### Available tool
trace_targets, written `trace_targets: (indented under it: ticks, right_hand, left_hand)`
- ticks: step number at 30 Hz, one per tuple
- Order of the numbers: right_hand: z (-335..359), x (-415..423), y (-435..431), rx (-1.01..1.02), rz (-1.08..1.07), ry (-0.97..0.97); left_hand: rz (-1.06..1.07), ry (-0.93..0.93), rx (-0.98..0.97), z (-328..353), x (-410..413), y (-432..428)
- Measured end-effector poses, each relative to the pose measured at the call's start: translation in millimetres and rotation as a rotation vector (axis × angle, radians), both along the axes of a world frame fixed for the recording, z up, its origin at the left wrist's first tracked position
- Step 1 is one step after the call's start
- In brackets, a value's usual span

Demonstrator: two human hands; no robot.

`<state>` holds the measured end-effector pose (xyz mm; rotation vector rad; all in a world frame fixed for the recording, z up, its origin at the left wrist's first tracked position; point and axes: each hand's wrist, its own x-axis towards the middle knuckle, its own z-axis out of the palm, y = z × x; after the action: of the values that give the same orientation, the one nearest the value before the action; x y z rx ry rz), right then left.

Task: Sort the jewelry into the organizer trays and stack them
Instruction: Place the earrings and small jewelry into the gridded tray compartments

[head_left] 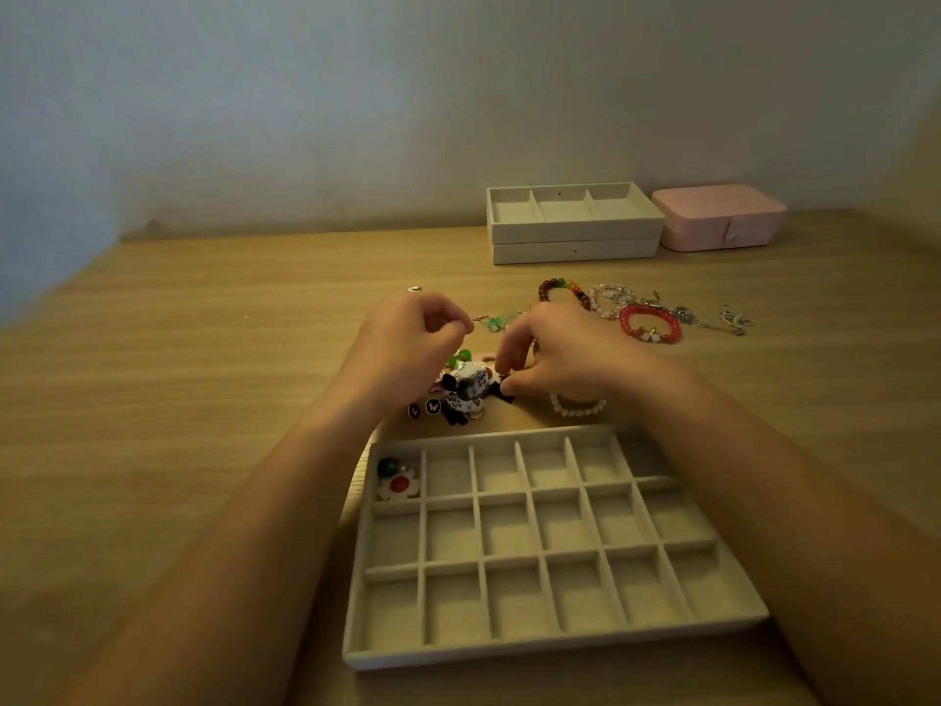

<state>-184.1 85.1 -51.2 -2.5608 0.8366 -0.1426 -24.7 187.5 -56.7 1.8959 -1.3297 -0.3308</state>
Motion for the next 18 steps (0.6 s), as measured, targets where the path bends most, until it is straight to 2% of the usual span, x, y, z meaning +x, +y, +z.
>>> trace_targets:
  ticks: [6,13,18]
  right_hand:
    - [-2.2,-4.4,5.0,-0.042,0.031,-0.032]
    - [0.6,-6.3,0.9,0.061,0.009,-0.338]
    - [5.9,-8.3,7.5,0.261,0.026,-0.552]
  left_hand:
    - [0.005,0.031,-0.139,5.5,2.6,7.1]
    - [-0.101,0.108,-0.083,0.0,-0.7,11.0]
    - [-0.279,0.233,-0.074,2.9,-6.9,12.5]
